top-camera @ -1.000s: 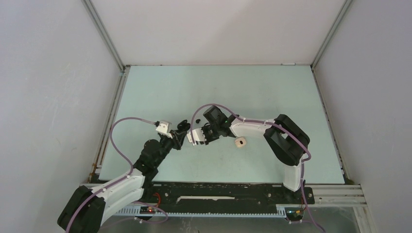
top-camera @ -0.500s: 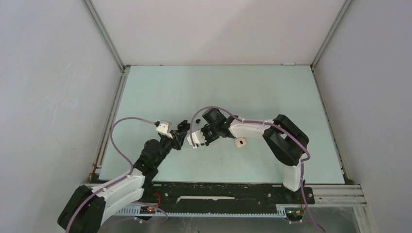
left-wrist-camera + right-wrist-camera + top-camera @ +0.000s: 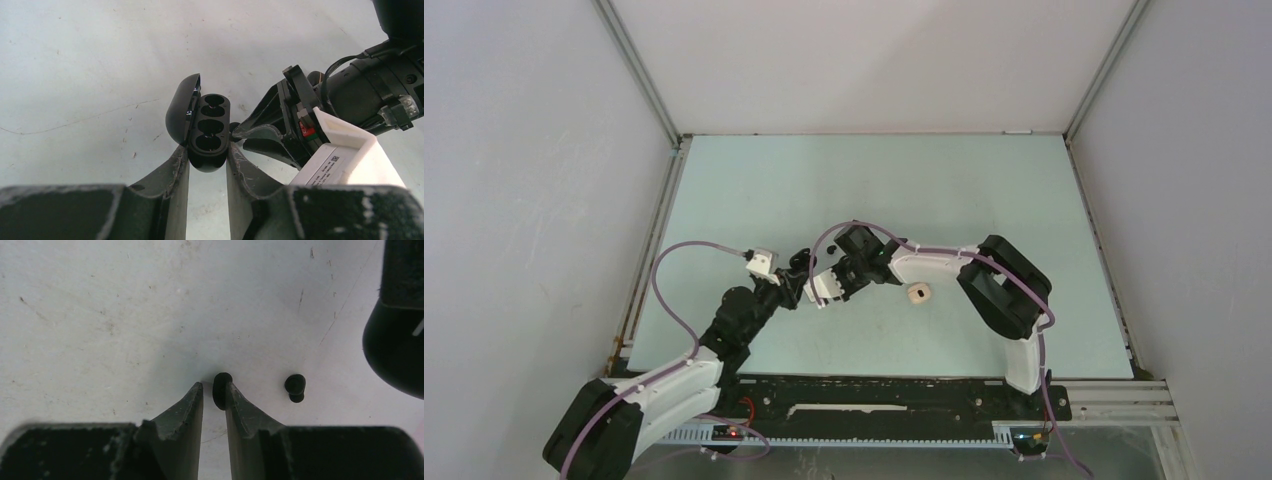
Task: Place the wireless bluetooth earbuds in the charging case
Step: Pick up the left earbud from the center of the board, then insert the left earbud into the left side groove of the charging case, then pick up the right earbud from the center of the board.
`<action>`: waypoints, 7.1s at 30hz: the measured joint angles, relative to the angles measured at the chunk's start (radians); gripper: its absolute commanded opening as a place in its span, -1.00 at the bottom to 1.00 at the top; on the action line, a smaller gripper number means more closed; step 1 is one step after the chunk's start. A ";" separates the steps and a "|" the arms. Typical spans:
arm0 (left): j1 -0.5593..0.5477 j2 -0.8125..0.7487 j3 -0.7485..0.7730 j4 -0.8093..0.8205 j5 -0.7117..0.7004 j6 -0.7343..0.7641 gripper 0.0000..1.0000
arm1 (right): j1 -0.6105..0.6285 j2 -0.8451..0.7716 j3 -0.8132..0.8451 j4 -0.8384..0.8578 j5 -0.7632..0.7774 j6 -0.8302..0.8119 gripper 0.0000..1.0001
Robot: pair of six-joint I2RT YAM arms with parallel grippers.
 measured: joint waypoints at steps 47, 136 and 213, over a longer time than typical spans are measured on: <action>-0.205 0.256 0.068 0.283 0.573 0.080 -1.00 | -0.059 -0.415 0.145 -0.667 -0.411 0.773 -0.99; -0.131 -0.296 -0.033 -0.119 -0.286 0.130 -1.00 | -0.247 0.098 0.351 -0.215 -0.160 0.844 -0.63; -0.130 -0.367 -0.033 -0.158 -0.360 0.130 -1.00 | -0.120 0.389 0.737 -0.511 -0.156 0.261 -0.66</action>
